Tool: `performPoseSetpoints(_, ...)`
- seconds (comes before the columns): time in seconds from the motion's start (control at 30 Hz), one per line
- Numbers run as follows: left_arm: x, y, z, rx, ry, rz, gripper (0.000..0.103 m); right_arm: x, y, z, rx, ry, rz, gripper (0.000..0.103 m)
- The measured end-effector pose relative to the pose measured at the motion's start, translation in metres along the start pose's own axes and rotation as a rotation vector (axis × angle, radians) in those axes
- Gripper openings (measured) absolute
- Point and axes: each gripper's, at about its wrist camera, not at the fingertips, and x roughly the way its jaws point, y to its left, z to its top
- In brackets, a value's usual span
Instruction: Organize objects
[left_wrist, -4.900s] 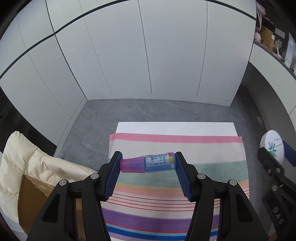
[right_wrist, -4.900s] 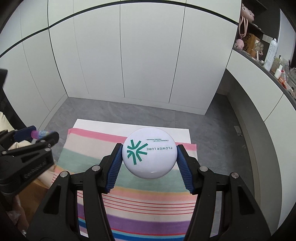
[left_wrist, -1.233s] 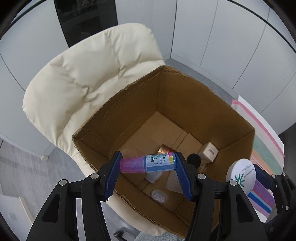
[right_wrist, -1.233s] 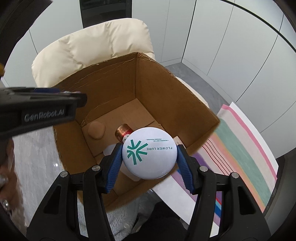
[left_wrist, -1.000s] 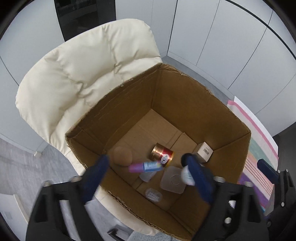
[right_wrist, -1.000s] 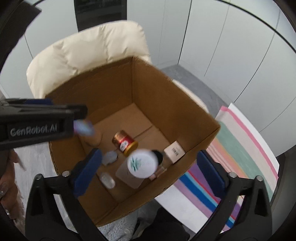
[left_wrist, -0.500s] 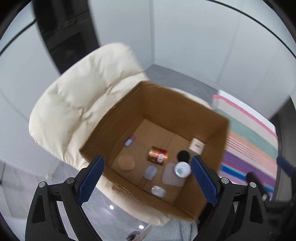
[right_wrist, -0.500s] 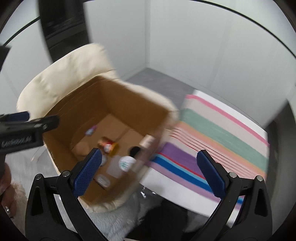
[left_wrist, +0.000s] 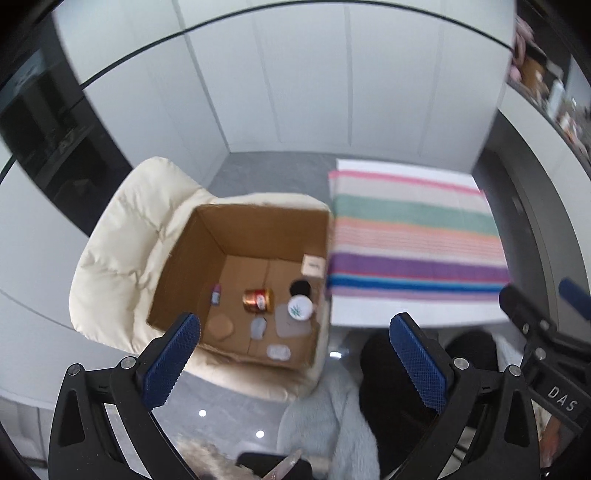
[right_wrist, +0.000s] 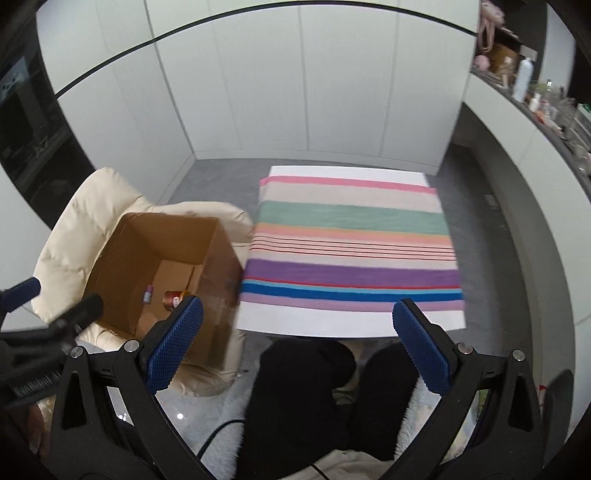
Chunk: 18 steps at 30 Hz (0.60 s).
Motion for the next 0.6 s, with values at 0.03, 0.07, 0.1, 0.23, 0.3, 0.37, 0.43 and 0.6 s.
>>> performPoseSetpoints(0.03, -0.002, -0.005, -0.001, 0.008, 0.007, -0.004, 0.103, -0.005, -0.005, -0.001, 0.001, 0.002, 0.002, 0.103)
performPoseSetpoints(0.07, -0.004, -0.008, -0.002, 0.014, 0.01, 0.002, 0.103, -0.007, -0.008, -0.002, 0.008, 0.003, 0.001, 0.103)
performPoseSetpoints(0.1, -0.005, -0.011, -0.004, 0.021, 0.011, 0.009, 0.103, -0.01, -0.012, -0.004, 0.018, 0.007, 0.005, 0.103)
performPoseSetpoints(0.23, -0.013, -0.021, -0.01, 0.042, 0.005, 0.029, 0.103, -0.014, -0.019, -0.008, 0.026, 0.002, 0.009, 0.103)
performPoseSetpoints(0.3, -0.013, -0.022, -0.012, 0.038, 0.01, 0.029, 0.103, -0.015, -0.022, -0.01, 0.021, 0.007, 0.018, 0.103)
performPoseSetpoints(0.37, -0.013, -0.021, -0.013, 0.033, 0.014, 0.027, 0.103, -0.017, -0.023, -0.013, 0.02, 0.01, 0.028, 0.103)
performPoseSetpoints(0.43, -0.014, -0.021, -0.015, 0.031, 0.016, 0.028, 0.103, -0.018, -0.023, -0.015, 0.018, 0.014, 0.035, 0.103)
performPoseSetpoints(0.6, -0.015, -0.023, -0.018, 0.034, 0.02, 0.035, 0.103, -0.019, -0.022, -0.019, 0.004, 0.012, 0.036, 0.103)
